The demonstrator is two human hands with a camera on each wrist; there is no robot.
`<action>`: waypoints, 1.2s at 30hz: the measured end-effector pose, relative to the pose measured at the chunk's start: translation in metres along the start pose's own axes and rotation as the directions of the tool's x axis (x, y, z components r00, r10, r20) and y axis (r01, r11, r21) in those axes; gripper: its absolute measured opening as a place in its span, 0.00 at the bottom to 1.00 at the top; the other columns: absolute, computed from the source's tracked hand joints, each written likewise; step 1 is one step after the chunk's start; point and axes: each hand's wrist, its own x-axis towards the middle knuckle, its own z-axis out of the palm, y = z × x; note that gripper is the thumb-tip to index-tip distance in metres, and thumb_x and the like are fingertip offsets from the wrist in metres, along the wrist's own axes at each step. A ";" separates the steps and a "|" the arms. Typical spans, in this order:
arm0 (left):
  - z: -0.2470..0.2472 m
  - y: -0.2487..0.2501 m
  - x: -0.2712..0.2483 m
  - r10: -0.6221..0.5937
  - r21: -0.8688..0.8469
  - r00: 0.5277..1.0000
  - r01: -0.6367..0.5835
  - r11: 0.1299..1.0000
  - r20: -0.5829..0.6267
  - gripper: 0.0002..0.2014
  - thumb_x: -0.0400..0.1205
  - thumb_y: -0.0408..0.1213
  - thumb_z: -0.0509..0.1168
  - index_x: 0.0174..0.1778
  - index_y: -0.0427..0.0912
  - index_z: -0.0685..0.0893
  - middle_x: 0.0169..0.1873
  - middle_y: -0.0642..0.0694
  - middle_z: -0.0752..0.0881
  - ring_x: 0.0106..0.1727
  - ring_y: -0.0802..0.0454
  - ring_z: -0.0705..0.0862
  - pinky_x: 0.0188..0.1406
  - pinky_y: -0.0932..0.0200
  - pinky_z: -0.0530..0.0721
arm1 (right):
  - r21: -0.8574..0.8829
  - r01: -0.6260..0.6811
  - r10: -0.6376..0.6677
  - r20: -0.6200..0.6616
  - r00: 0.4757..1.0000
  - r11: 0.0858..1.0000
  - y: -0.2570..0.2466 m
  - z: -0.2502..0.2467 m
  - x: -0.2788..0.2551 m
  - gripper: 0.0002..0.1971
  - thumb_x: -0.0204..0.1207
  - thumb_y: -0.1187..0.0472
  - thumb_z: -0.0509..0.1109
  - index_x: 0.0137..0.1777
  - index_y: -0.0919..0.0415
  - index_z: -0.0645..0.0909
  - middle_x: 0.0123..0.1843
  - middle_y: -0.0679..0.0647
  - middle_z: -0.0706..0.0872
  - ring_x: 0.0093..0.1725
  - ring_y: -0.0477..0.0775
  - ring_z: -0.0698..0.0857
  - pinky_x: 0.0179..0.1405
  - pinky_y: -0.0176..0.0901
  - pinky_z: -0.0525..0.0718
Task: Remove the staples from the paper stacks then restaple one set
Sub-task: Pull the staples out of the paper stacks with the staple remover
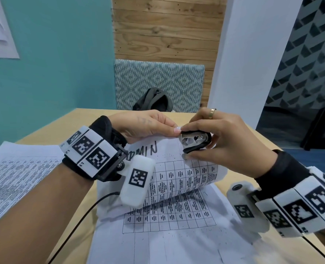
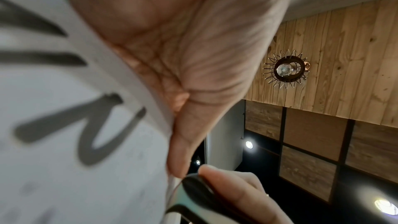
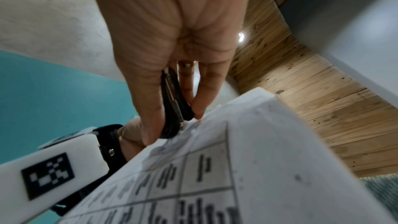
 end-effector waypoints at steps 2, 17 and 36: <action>0.000 0.000 0.000 0.003 -0.007 1.000 -0.003 1.000 -0.001 0.20 0.76 0.39 0.60 0.52 0.22 0.81 0.48 0.39 0.85 0.48 0.53 0.83 0.54 0.65 0.79 | -0.006 0.003 -0.004 -0.006 1.000 1.000 0.000 0.000 0.000 0.19 0.61 0.56 0.79 0.53 0.60 0.88 0.44 0.54 0.83 0.41 0.47 0.80 0.40 0.38 0.79; 0.005 0.002 -0.003 0.015 0.003 1.000 -0.015 1.000 -0.025 0.11 0.80 0.37 0.63 0.44 0.31 0.84 0.41 0.46 0.85 0.48 0.53 0.80 0.55 0.66 0.79 | -0.111 0.061 -0.062 0.000 0.998 0.992 -0.004 0.002 -0.001 0.16 0.61 0.56 0.78 0.48 0.63 0.88 0.36 0.49 0.75 0.31 0.52 0.75 0.27 0.51 0.80; 0.012 0.007 -0.004 0.061 -0.080 0.990 -0.072 0.994 -0.125 0.02 0.73 0.26 0.68 0.39 0.35 0.85 0.31 0.50 0.89 0.34 0.59 0.86 0.38 0.71 0.81 | 0.236 -0.066 0.105 -0.160 0.982 0.969 0.005 0.003 -0.003 0.18 0.53 0.55 0.83 0.44 0.57 0.89 0.35 0.46 0.83 0.36 0.47 0.83 0.36 0.39 0.81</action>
